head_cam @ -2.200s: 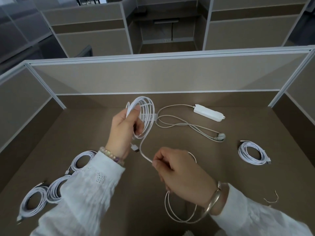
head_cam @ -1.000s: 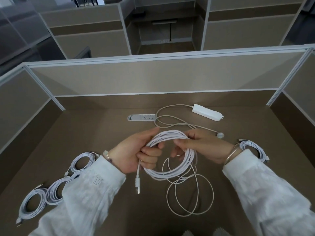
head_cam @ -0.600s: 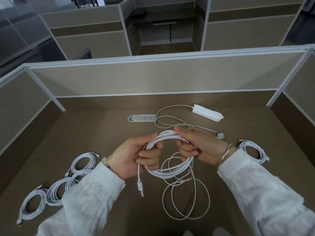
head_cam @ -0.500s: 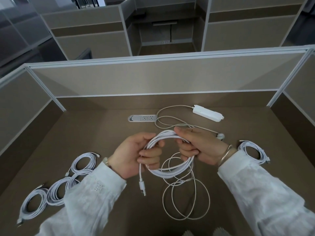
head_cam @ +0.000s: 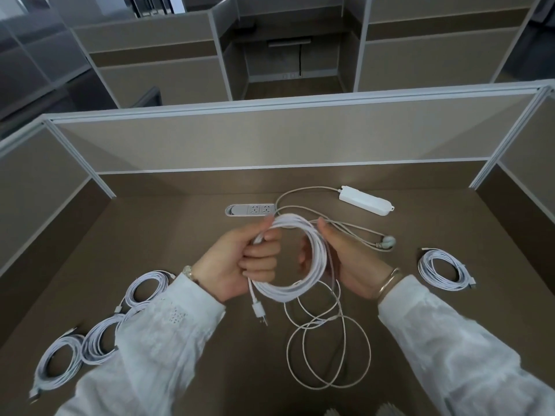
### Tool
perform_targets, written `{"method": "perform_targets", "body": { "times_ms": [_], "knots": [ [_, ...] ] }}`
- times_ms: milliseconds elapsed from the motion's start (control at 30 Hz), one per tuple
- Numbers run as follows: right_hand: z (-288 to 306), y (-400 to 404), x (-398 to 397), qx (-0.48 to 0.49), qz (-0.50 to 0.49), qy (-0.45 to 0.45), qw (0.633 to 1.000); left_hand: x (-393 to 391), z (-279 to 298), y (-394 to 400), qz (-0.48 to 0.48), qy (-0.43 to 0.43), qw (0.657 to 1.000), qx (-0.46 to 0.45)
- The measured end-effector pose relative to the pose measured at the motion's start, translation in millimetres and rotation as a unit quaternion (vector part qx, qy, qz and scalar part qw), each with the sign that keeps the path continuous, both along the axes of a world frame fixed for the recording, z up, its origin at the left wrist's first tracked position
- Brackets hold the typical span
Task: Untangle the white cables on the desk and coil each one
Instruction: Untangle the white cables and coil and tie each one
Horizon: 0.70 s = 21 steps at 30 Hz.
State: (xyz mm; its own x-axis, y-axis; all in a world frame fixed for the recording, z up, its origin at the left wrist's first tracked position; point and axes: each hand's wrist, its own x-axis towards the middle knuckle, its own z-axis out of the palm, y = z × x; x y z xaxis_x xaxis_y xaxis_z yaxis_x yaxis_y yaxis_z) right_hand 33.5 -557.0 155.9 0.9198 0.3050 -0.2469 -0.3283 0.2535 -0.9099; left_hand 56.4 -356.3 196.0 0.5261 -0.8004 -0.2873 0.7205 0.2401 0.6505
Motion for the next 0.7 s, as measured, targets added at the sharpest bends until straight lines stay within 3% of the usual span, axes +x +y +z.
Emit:
{"method": "perform_targets", "body": {
  "times_ms": [100,200,267,400,467,567,633,700],
  "knots": [
    [-30.6,-1.7,0.0,-0.024,0.027,0.042,0.998,11.9,5.3,12.4,0.062,-0.01,0.998,-0.03],
    [-63.4,-11.8,-4.0,-0.164,0.033,0.038,0.985,28.2,10.9,33.5,0.066,-0.003,0.992,-0.107],
    [-82.9,-23.2,-7.4,-0.207,0.019,0.044,0.977,37.0,16.3,48.2,0.055,0.023,0.983,-0.175],
    [-101.6,-41.1,-16.5,-0.18,-0.052,0.108,0.976,47.0,19.7,73.4,0.069,0.018,0.977,-0.2],
    [-97.9,-44.0,-19.5,-0.17,-0.04,0.085,0.981,48.7,16.6,78.8,0.068,0.018,0.978,-0.199],
    [-72.7,-39.3,-23.6,-0.233,0.052,-0.012,0.971,43.9,13.9,69.2,0.15,-0.008,0.982,-0.115],
    [-47.3,-28.7,-26.8,-0.28,0.112,-0.072,0.951,36.7,14.9,53.9,0.249,-0.056,0.967,-0.003],
    [-22.7,-14.2,-30.9,-0.3,0.146,-0.15,0.931,32.5,13.0,39.1,0.293,-0.082,0.951,0.055]
  ]
}}
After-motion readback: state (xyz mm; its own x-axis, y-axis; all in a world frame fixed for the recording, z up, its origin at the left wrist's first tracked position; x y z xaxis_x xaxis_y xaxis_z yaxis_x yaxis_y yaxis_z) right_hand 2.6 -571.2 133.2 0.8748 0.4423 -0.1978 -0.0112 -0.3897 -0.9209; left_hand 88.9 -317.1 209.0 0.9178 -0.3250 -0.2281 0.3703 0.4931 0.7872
